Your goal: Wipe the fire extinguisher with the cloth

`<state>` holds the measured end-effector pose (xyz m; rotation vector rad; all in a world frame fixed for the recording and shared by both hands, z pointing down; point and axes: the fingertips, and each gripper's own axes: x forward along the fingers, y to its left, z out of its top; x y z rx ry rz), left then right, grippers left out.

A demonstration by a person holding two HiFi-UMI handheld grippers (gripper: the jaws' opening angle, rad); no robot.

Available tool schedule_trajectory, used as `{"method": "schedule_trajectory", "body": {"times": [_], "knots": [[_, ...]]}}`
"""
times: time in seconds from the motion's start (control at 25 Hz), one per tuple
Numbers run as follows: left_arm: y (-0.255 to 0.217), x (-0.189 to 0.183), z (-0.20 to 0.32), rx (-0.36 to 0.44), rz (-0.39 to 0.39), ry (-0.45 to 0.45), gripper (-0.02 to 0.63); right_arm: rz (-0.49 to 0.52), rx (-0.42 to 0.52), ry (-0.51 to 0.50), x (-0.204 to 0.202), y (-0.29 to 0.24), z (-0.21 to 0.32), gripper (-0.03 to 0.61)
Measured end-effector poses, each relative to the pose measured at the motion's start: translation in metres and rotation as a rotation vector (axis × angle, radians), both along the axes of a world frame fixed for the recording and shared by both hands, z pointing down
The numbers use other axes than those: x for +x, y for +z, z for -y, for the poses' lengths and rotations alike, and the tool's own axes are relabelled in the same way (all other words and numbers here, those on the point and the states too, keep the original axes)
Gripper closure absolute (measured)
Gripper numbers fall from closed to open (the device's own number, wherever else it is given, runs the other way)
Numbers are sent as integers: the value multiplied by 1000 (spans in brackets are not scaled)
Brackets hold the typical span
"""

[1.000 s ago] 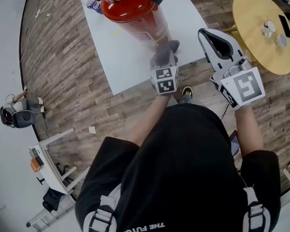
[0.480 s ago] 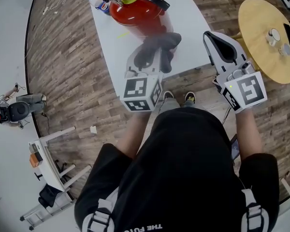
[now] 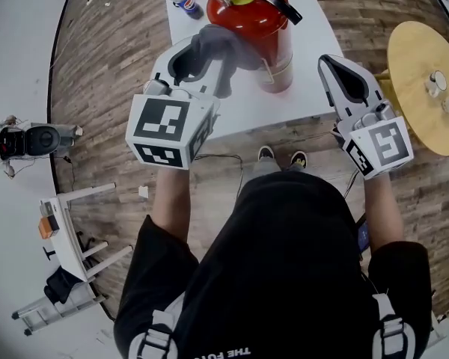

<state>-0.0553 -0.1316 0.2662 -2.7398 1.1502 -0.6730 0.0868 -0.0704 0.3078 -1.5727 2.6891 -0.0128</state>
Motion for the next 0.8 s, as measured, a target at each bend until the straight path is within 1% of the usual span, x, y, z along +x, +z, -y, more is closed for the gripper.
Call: {"method": "schedule_trajectory", "body": {"times": [0.08,0.16,0.28,0.36,0.4,0.48,0.6,0.72,0.8], "knots": [[-14,-2,6,32,-10,-6,512,-5,5,-11,-5,-1,0,560],[-24,-5,21,58,10,-18,512,-12,11,-21,-8,-3,0,560],[-26,-11,51,121,91,-61,512,-19,17,-25,-8,-5,-1,560],[-15,-17,74,153,157,-98,512,-21,11,-25,-7,-3,-3,560],[-3,-19,82,141,188,-106,512,-24,7,-26,-7,-2,-5,560],[32,-20,91,81,240,-95,514,-28,1,-23,-6,0,-7,560],[101,-19,89,-16,270,-71,514,-16,-19,-9,-1,7,-11,560],[164,-20,84,-110,228,-62,515,-1,-41,8,3,15,-16,560],[196,-21,85,-153,162,-60,515,3,-59,18,6,23,-18,560]]}}
